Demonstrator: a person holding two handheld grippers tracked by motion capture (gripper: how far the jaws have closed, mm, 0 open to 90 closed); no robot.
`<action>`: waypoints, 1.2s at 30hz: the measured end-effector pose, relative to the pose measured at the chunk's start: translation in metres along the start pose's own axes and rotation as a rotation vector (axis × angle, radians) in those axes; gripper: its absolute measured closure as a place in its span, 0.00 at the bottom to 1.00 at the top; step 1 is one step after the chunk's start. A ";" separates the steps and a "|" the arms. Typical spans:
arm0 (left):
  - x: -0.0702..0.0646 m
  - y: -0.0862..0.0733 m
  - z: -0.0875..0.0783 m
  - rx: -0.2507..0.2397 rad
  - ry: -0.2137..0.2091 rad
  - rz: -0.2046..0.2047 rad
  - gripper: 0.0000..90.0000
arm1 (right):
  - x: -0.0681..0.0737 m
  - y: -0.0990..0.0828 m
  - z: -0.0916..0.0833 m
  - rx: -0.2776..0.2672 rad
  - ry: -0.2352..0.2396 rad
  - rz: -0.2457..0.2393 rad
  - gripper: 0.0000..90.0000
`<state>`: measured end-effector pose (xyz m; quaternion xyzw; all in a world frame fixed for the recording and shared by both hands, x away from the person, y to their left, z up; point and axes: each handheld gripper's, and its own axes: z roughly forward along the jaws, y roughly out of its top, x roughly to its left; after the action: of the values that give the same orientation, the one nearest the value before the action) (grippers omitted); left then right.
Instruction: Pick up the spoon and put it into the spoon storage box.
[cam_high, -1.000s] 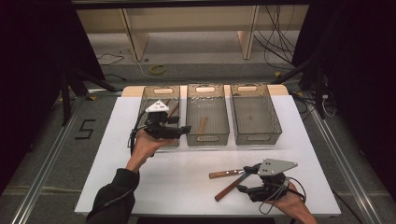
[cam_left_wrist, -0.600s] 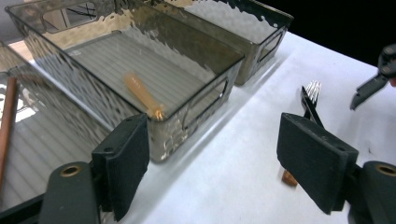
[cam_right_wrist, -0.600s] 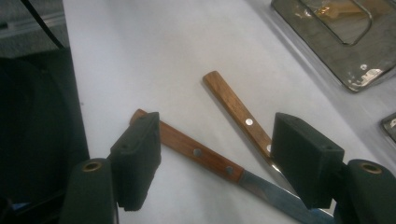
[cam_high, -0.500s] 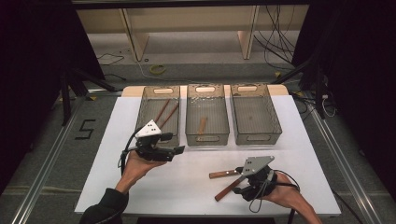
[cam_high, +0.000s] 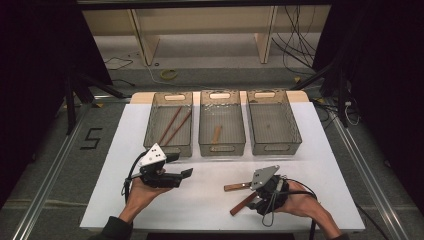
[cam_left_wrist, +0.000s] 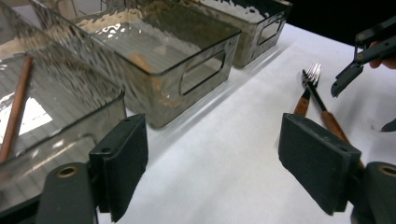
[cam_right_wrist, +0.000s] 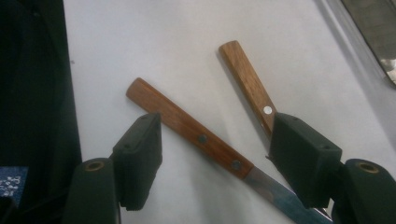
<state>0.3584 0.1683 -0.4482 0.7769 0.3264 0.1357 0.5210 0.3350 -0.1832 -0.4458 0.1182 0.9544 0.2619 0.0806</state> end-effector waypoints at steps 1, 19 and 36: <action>0.000 -0.001 0.000 -0.001 -0.001 0.002 0.25 | -0.001 0.000 0.001 0.008 0.000 -0.001 0.39; -0.006 -0.013 -0.005 0.007 0.013 0.035 0.23 | -0.010 0.004 0.013 0.063 0.032 -0.015 0.39; -0.006 -0.018 -0.011 0.005 0.017 0.039 0.23 | -0.013 0.007 0.017 0.109 0.070 -0.050 0.40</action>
<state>0.3412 0.1766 -0.4594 0.7834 0.3160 0.1516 0.5133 0.3522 -0.1726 -0.4557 0.0894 0.9722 0.2114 0.0473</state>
